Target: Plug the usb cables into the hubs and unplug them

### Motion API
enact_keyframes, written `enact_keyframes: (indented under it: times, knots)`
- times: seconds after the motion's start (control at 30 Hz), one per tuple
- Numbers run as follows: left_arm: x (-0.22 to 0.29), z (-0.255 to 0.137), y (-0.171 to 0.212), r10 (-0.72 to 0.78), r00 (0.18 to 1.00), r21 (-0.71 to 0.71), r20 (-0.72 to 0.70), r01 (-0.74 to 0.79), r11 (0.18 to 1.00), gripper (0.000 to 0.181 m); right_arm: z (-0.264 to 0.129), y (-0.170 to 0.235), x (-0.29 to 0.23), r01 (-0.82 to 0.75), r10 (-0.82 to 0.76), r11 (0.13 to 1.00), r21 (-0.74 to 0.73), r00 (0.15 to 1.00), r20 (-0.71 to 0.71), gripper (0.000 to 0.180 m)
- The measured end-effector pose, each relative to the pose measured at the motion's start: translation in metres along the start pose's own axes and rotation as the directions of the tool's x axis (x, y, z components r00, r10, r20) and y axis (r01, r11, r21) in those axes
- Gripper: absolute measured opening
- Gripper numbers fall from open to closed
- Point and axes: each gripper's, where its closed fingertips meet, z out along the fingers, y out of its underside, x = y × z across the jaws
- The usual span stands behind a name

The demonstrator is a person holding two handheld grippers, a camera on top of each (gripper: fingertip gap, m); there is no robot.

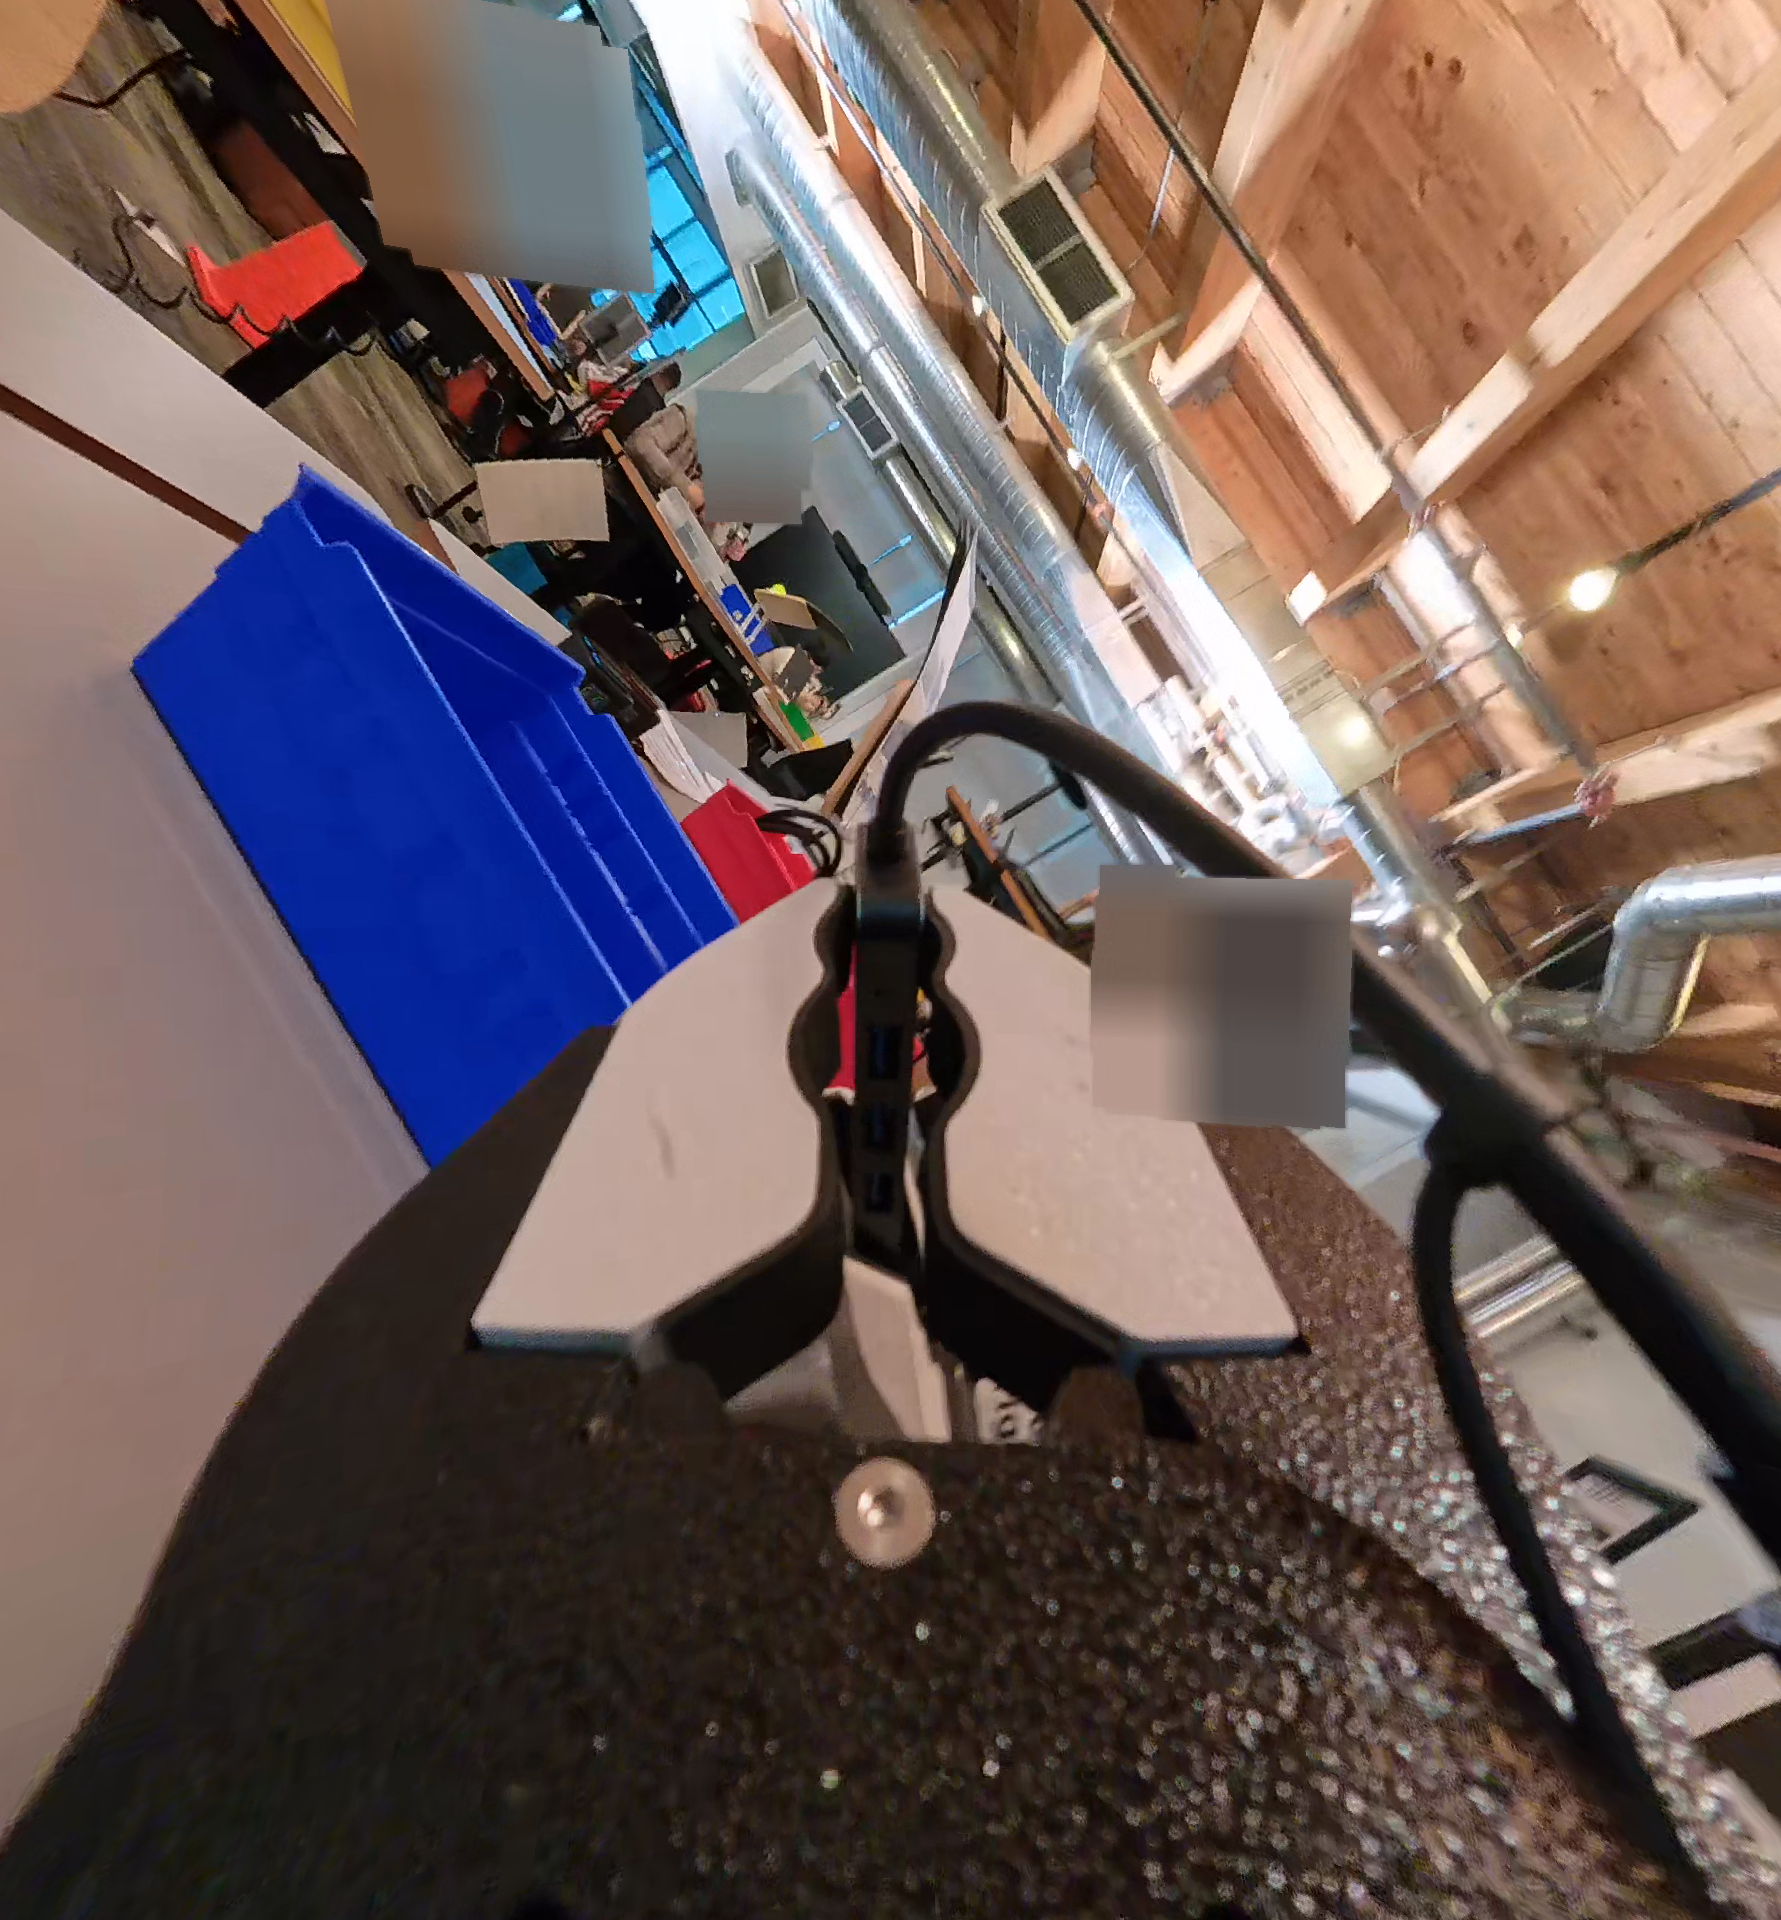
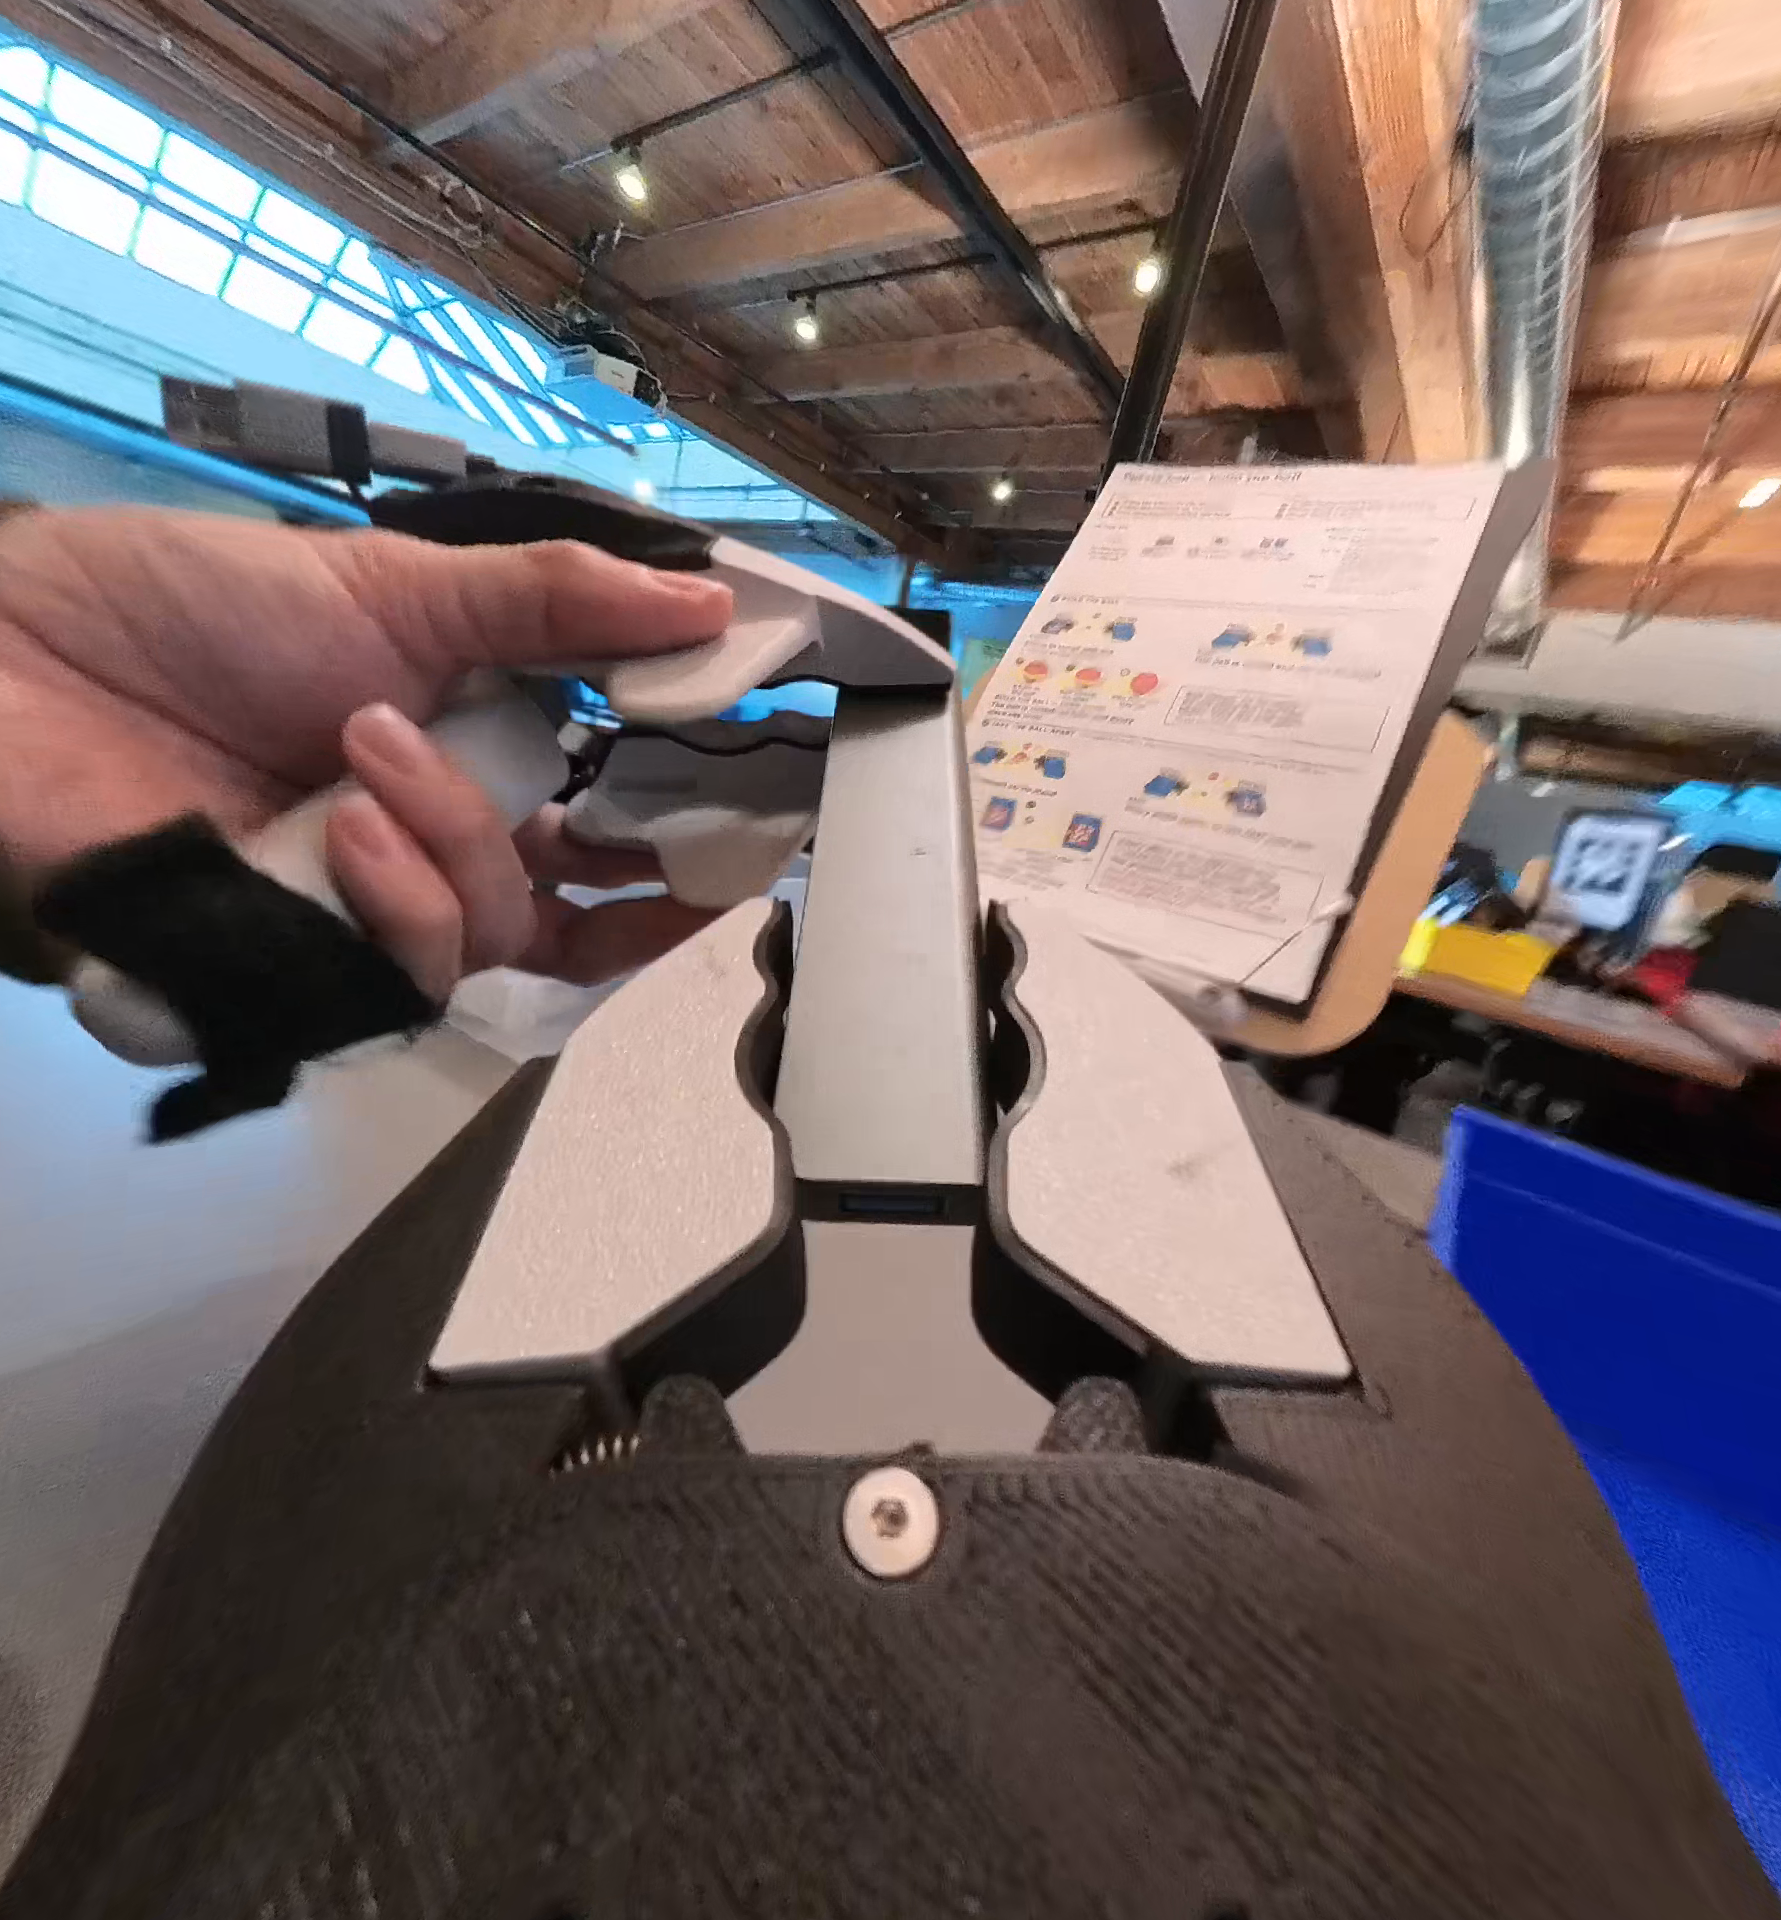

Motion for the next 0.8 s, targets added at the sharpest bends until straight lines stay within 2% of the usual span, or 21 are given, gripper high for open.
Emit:
enact_keyframes:
  times: [0.03, 0.1, 0.17, 0.2, 0.3, 0.43, 0.53, 0.6, 0.8]
  knots:
    - [-0.003, -0.001, -0.001, 0.047, 0.999, -0.017, 0.013, -0.047, 0.999, 0.011, 0.001, 0.001, 0.000, -0.071, 0.071, 0.997, -0.012, 0.997, 0.023, 0.036]
    - [-0.004, -0.002, -0.002, 0.156, 0.988, -0.051, 0.011, -0.155, 0.987, 0.022, 0.001, 0.001, 0.005, -0.206, 0.206, 0.979, -0.002, 0.978, 0.030, 0.036]
    - [-0.008, -0.005, 0.002, 0.268, 0.963, -0.100, 0.017, -0.265, 0.959, 0.030, 0.000, 0.003, 0.014, -0.277, 0.277, 0.961, 0.002, 0.960, 0.025, 0.036]
    - [-0.012, -0.007, 0.005, 0.322, 0.946, -0.131, 0.027, -0.316, 0.940, 0.040, -0.002, 0.003, 0.018, -0.298, 0.298, 0.954, 0.009, 0.954, 0.031, 0.036]
    - [-0.023, -0.017, 0.021, 0.485, 0.874, -0.241, 0.013, -0.468, 0.850, 0.046, -0.003, 0.007, 0.027, -0.325, 0.325, 0.946, -0.004, 0.945, 0.023, 0.036]
    - [-0.053, -0.042, 0.042, 0.635, 0.772, -0.404, 0.030, -0.572, 0.714, 0.062, -0.004, 0.017, 0.034, -0.322, 0.321, 0.946, -0.036, 0.947, -0.033, 0.036]
    - [-0.078, -0.069, 0.051, 0.709, 0.702, -0.511, 0.066, -0.587, 0.628, 0.060, -0.003, 0.031, 0.029, -0.311, 0.306, 0.947, -0.085, 0.950, -0.061, 0.036]
    - [-0.087, -0.086, 0.049, 0.744, 0.661, -0.536, 0.095, -0.596, 0.598, 0.060, -0.002, 0.038, 0.025, -0.292, 0.285, 0.949, -0.116, 0.956, -0.073, 0.036]
    - [-0.082, -0.138, 0.013, 0.795, 0.571, -0.534, 0.205, -0.615, 0.580, 0.053, -0.001, 0.051, 0.024, -0.221, 0.196, 0.957, -0.190, 0.970, -0.142, 0.036]
